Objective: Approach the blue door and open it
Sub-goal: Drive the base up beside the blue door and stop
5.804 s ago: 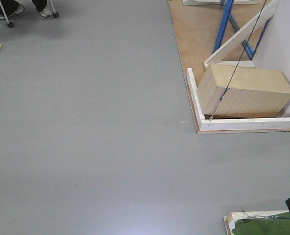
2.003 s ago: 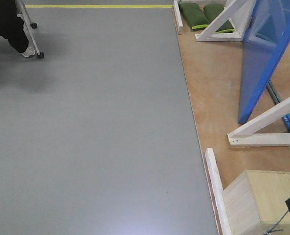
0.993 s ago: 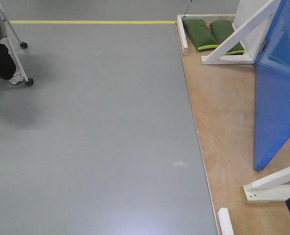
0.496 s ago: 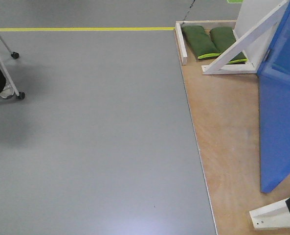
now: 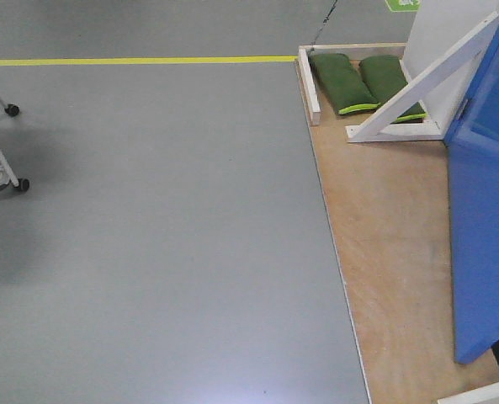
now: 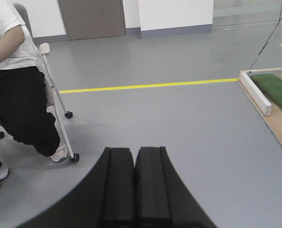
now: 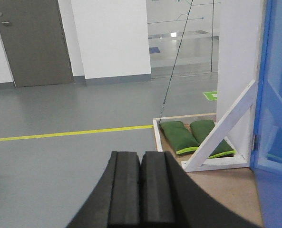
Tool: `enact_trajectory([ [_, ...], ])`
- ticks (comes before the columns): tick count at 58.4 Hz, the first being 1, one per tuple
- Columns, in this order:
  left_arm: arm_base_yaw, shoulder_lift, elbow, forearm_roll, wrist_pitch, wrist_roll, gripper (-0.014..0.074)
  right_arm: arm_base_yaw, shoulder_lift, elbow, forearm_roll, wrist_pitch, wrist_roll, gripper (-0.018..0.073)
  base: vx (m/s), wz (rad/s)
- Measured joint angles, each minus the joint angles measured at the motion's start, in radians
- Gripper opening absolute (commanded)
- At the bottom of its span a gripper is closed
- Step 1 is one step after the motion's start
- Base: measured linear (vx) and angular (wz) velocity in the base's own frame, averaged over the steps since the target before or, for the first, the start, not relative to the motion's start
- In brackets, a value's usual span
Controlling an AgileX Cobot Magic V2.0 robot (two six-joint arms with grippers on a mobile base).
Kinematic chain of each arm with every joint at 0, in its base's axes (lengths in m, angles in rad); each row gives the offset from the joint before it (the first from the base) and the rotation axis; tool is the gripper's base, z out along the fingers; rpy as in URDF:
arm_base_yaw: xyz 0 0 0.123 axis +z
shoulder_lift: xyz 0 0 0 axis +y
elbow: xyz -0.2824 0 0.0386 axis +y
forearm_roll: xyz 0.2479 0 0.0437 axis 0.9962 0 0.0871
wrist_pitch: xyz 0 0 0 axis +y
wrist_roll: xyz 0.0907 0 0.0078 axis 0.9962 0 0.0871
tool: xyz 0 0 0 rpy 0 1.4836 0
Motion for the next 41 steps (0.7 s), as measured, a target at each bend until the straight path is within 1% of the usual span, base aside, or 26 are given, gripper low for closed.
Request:
enact_trajectory([
  [41, 0.000, 0.000, 0.000, 0.000, 0.000, 0.000, 0.0070, 0.000, 0.000, 0.000, 0.000, 0.001, 0.000, 0.0002, 0.17, -0.02],
])
